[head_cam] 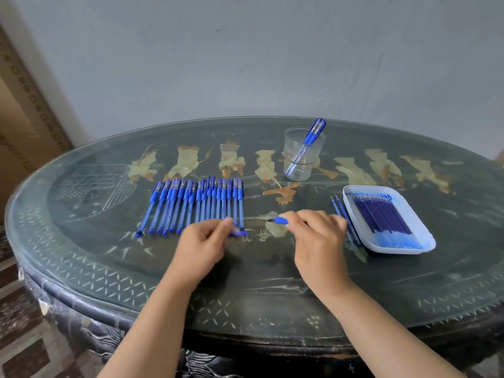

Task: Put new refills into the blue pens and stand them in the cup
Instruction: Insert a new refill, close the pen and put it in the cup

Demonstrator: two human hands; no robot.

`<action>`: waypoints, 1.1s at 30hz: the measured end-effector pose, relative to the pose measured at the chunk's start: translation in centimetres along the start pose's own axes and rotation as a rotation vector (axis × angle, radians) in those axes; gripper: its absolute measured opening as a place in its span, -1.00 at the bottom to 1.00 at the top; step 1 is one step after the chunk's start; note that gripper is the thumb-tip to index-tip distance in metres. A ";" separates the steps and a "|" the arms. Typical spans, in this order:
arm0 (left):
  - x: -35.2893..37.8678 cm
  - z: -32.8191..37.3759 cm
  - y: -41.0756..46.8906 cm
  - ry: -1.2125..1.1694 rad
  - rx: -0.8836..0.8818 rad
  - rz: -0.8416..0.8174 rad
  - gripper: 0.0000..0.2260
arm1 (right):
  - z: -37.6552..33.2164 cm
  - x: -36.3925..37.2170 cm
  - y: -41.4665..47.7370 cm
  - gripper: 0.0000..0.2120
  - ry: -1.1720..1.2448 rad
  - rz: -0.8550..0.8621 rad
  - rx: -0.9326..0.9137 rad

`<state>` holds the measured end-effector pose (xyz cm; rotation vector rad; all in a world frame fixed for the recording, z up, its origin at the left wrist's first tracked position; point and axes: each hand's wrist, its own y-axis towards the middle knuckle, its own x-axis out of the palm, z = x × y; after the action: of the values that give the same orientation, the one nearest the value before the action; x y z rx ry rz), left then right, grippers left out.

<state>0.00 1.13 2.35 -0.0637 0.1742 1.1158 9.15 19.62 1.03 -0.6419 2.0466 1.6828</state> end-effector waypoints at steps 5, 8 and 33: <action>0.9 0.2 -0.2 0.240 0.186 -0.028 -0.91 | 0.1 0.4 0.0 -0.66 -0.018 0.034 0.033; 1.2 -0.2 -0.2 0.356 0.291 -0.021 -0.94 | 0.2 0.2 0.1 -0.73 -0.016 0.025 0.033; 2.6 1.5 -0.3 0.401 0.328 0.056 -0.96 | -0.1 0.1 0.0 -0.76 0.094 -0.146 -0.096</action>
<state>1.50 3.50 3.34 0.0110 0.7188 1.1087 9.05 19.54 1.01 -0.8960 1.9382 1.7029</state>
